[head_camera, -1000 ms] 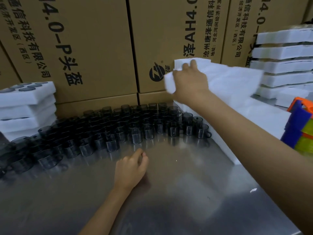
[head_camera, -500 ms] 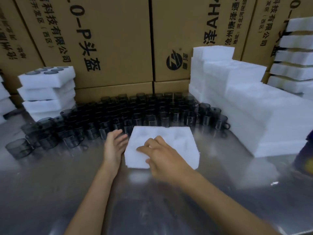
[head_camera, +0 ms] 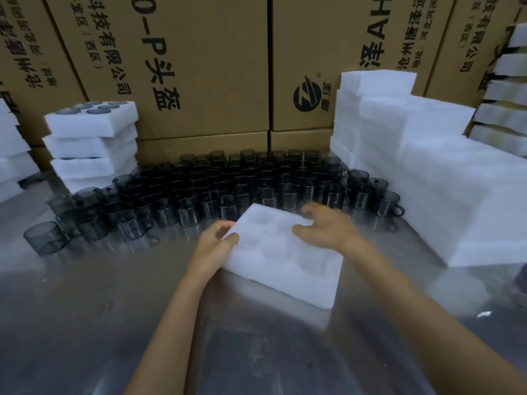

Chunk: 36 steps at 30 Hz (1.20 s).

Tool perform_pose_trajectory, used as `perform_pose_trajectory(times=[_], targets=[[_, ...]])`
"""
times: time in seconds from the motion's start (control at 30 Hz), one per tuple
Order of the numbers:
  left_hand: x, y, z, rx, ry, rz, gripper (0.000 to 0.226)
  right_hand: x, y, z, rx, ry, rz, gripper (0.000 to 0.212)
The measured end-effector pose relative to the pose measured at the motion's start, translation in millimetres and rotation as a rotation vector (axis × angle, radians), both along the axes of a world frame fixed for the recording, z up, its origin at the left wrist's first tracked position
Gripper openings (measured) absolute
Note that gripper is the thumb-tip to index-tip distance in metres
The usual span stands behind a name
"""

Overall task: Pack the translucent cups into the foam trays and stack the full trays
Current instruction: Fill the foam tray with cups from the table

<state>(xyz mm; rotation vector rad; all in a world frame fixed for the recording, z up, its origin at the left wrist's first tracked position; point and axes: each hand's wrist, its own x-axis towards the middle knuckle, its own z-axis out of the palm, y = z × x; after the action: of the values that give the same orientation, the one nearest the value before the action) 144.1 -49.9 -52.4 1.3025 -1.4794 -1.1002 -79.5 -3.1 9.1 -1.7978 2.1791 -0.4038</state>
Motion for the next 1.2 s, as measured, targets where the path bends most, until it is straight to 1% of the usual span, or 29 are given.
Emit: perform_pose_trajectory(times=[0.03,0.1,0.2,0.33,0.47,0.6,0.7,0.77,0.87,0.93,1.0,1.1,1.2], targets=[[-0.9,-1.0,-1.1,-0.017,0.005,0.024,0.016,-5.1,-1.4,-1.0,0.001,-0.042,-0.029,0.047],[-2.0,-2.7,-2.6,-0.044,0.025,0.076,0.01,-9.7,-1.1,-5.1,-0.053,-0.034,-0.089,0.036],[-2.5,-4.5,-3.7,-0.056,0.039,0.131,0.009,-9.1,1.8,-12.8,-0.087,-0.057,-0.134,0.027],[-4.1,-2.4,-2.7,-0.052,0.023,0.165,0.008,-7.7,1.1,-16.3,-0.109,-0.085,-0.12,0.026],[-2.6,-1.6,-0.7,-0.033,-0.02,0.173,0.007,-6.6,-1.9,-16.8,-0.134,-0.093,-0.104,0.031],[0.8,1.2,5.0,-0.014,-0.14,0.146,0.012,-2.5,-14.4,-13.1,-0.179,-0.083,-0.06,0.031],[0.4,6.5,8.7,-0.085,-0.242,0.176,0.018,2.0,-34.0,-6.8,-0.24,-0.09,0.031,0.024],[-1.9,11.8,10.8,-0.147,-0.365,0.203,0.032,5.3,-49.0,-5.8,-0.259,-0.079,0.088,0.02],[-13.4,24.6,15.3,-0.193,-0.608,0.185,0.051,12.5,-70.4,-10.1,-0.254,-0.059,0.142,0.02],[-22.5,32.2,17.9,-0.187,-0.729,0.191,0.052,23.3,-81.8,-13.3,-0.265,-0.062,0.176,0.022],[-26.9,35.8,19.4,-0.18,-0.803,0.23,0.047,39.4,-91.0,-13.8,-0.288,-0.086,0.214,0.023],[-22.8,33.2,22.9,-0.145,-0.809,0.252,0.04,69.6,-103.5,-11.8,-0.279,-0.154,0.281,0.022],[-13.4,25.2,24.6,-0.065,-0.679,0.206,0.032,99.4,-115.9,-9.5,-0.161,-0.21,0.32,0.021]])
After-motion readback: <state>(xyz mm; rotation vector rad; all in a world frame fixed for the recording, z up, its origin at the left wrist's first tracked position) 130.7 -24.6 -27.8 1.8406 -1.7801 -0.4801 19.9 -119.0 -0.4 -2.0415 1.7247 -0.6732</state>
